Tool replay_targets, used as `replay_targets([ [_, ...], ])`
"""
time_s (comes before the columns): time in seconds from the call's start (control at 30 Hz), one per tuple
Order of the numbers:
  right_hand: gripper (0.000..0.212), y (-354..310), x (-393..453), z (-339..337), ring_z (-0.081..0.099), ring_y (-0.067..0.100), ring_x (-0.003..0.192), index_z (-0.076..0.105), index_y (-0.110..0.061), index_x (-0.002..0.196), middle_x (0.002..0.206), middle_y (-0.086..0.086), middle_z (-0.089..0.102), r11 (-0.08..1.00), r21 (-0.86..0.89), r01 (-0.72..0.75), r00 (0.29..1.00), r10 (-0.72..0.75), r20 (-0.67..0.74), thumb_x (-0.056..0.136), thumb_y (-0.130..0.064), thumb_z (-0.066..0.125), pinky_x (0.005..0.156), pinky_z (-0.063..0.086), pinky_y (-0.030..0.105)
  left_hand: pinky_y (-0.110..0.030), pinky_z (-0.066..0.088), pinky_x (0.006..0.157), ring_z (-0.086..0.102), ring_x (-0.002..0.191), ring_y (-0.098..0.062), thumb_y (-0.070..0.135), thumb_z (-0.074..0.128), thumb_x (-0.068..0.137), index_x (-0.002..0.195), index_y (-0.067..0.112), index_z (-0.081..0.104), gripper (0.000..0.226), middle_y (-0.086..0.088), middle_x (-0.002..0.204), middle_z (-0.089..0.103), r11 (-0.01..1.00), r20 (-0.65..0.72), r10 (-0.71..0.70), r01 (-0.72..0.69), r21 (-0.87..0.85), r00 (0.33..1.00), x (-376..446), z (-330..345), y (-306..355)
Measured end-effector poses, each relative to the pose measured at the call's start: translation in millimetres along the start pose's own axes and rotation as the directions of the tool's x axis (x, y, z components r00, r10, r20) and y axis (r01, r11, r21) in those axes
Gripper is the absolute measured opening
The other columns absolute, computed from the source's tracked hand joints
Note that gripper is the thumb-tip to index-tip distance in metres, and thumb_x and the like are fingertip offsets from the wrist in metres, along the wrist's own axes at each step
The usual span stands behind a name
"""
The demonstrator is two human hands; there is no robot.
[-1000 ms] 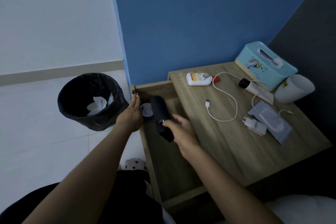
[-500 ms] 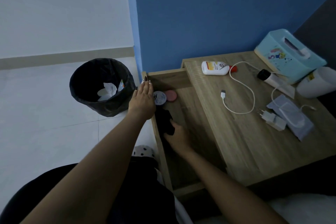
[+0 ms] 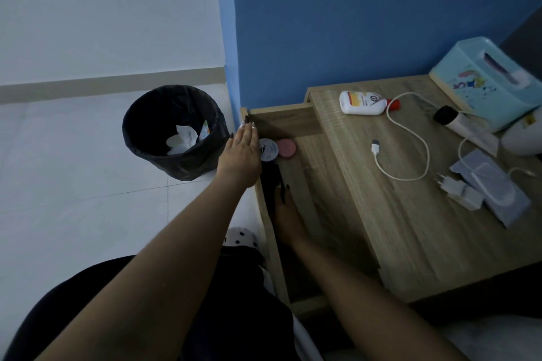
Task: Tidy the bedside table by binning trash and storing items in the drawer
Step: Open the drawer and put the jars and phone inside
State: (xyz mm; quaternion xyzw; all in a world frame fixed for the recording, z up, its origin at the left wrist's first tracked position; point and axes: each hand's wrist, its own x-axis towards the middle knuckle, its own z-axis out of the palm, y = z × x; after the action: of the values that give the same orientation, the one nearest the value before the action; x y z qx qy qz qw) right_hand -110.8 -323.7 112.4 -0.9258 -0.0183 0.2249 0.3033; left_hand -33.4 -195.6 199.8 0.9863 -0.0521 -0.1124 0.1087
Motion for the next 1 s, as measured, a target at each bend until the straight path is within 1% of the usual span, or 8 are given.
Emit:
replay_targets([
  [0.17,0.082,1.4,5.2,-3.7,0.002,0.033,0.149,-0.014,-0.009,0.151,0.161,0.015,-0.013,0.997,-0.082,-0.004,0.995,0.012,0.1,0.098,-0.025,0.045,0.12,0.02,0.046,-0.04,0.005,0.121,-0.006,0.15,-0.023,0.018,0.029,0.1,0.152,0.007,-0.003,0.063,-0.01,0.162,-0.006,1.0,-0.004,-0.006,0.006,-0.007,1.0,1.2,1.7,0.7],
  [0.3,0.071,-0.7,3.4,-16.0,0.009,0.03,0.149,-0.006,-0.012,0.153,0.162,0.012,-0.005,0.996,-0.083,-0.028,0.992,0.038,0.122,0.1,-0.021,0.039,0.118,0.026,0.042,-0.039,0.005,0.121,-0.006,0.15,-0.023,0.017,0.028,0.1,0.152,0.006,-0.003,0.062,-0.01,0.162,-0.006,1.0,-0.011,0.0,0.0,-0.005,1.0,0.9,2.0,0.4],
  [0.43,0.04,-23.2,-14.8,-48.3,0.05,0.023,0.124,0.045,-0.013,0.138,0.143,0.009,0.045,0.995,-0.096,0.014,0.999,-0.018,-0.042,0.099,-0.021,0.042,0.099,0.043,0.035,-0.04,0.008,0.121,-0.006,0.15,-0.023,0.014,0.028,0.099,0.152,0.005,-0.004,0.062,-0.011,0.162,-0.007,1.0,-0.003,0.011,-0.011,-0.004,1.0,1.0,2.3,0.8],
  [0.57,0.022,-30.9,-45.4,-107.1,0.061,0.02,0.097,0.066,-0.014,0.111,0.109,0.006,0.066,0.99,-0.066,0.127,0.957,-0.139,-0.253,0.094,-0.02,0.052,0.08,0.05,0.03,-0.041,0.011,0.121,-0.006,0.15,-0.025,0.012,0.028,0.099,0.152,0.003,-0.004,0.063,-0.012,0.161,-0.007,0.999,0.018,0.008,-0.009,0.046,1.0,2.4,-0.2,1.7],
  [0.67,0.019,-8.2,-55.9,-154.8,0.064,0.024,0.094,0.07,-0.013,0.099,0.099,0.008,0.07,0.986,-0.072,0.148,0.861,-0.165,-0.48,0.086,-0.016,0.057,0.083,0.05,0.034,-0.043,0.014,0.12,-0.004,0.15,-0.028,0.012,0.027,0.098,0.151,0.0,-0.002,0.061,-0.014,0.161,-0.003,0.999,0.013,-0.016,0.015,0.049,1.0,4.3,-0.5,7.9],
  [0.77,0.024,28.2,-67.5,-199.7,0.063,0.022,0.1,0.068,-0.012,0.109,0.107,0.007,0.07,0.992,-0.053,0.113,0.796,-0.122,-0.592,0.087,-0.014,0.058,0.088,0.048,0.033,-0.044,0.015,0.12,-0.002,0.149,-0.031,0.018,0.03,0.099,0.15,-0.003,-0.001,0.062,-0.018,0.16,-0.001,1.0,0.021,-0.019,0.019,0.01,1.0,2.7,3.6,16.8],
  [0.93,0.023,115.3,-92.0,-244.3,0.062,0.029,0.101,0.068,-0.008,0.106,0.106,0.013,0.069,0.991,0.035,-0.131,0.674,0.115,-0.73,0.086,-0.008,0.058,0.087,0.049,0.037,-0.043,0.012,0.122,-0.006,0.149,-0.03,0.026,0.032,0.101,0.15,-0.001,-0.003,0.066,-0.017,0.16,-0.005,1.0,0.058,-0.007,0.006,0.017,0.998,-4.4,8.1,14.8],
  [1.0,0.024,147.7,-102.7,-250.6,0.061,0.033,0.1,0.068,-0.004,0.104,0.104,0.016,0.068,0.971,0.045,-0.236,0.66,0.194,-0.726,0.083,-0.011,0.058,0.084,0.05,0.039,-0.043,0.011,0.122,-0.007,0.149,-0.029,0.027,0.033,0.101,0.151,0.0,-0.003,0.067,-0.017,0.161,-0.006,1.0,0.085,0.002,-0.004,0.023,0.996,-3.1,5.6,11.4],
])
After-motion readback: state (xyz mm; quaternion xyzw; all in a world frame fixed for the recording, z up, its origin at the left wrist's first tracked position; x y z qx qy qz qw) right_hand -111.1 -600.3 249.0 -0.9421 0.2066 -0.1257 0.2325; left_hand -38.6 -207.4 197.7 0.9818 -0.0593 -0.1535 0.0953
